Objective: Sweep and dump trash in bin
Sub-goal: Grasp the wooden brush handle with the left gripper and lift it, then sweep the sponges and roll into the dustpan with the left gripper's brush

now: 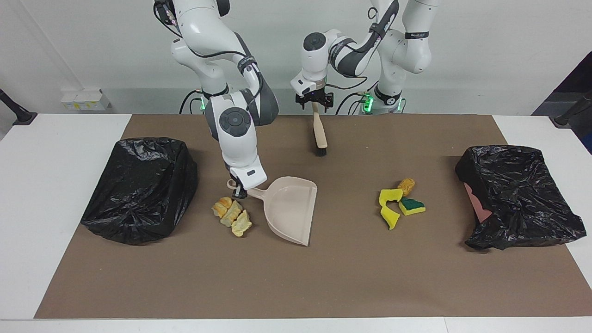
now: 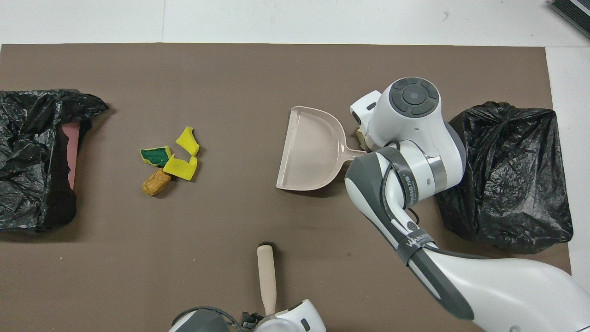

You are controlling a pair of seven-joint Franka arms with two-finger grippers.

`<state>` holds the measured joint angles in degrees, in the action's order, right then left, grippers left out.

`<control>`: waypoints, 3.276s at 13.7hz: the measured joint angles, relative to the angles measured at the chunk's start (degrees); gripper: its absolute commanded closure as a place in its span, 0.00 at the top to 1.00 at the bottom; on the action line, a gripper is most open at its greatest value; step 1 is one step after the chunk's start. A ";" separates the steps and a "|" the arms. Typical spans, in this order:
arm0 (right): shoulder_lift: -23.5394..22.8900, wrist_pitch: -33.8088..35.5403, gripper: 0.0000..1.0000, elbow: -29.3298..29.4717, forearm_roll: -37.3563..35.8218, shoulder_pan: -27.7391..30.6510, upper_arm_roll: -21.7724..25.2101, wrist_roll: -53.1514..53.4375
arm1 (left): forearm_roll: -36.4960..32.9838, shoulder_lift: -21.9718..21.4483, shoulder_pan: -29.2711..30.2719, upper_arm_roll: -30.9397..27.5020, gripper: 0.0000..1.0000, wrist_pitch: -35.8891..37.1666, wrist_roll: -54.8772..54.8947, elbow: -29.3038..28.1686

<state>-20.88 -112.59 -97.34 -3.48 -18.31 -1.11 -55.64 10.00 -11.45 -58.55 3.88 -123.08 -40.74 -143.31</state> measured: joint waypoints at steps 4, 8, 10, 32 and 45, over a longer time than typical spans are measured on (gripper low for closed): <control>0.00 0.00 0.00 0.00 0.00 0.00 0.00 0.00 | 2.03 -0.01 0.00 -0.15 0.32 -0.07 -0.43 -0.66; 0.00 0.00 0.00 0.00 0.00 0.00 0.00 0.00 | 2.91 -0.01 0.01 -0.40 0.00 0.03 -1.95 -0.84; 0.00 0.00 0.00 0.00 0.00 0.00 0.00 0.00 | 2.94 -0.03 0.12 -0.75 0.00 0.04 -1.95 -0.82; -1.44 -3.19 0.00 2.87 3.93 -7.77 -4.29 14.67 | -12.82 0.78 50.41 -2.45 0.00 16.39 11.84 11.18; -3.79 2.78 0.00 5.80 4.61 -9.96 -4.46 17.28 | -12.98 14.33 52.08 -0.57 0.00 9.74 20.76 17.70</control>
<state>-24.68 -109.81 -91.54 1.13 -28.27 -5.57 -38.36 -2.97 2.89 -6.46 3.31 -113.34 -19.98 -125.61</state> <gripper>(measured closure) 0.670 0.731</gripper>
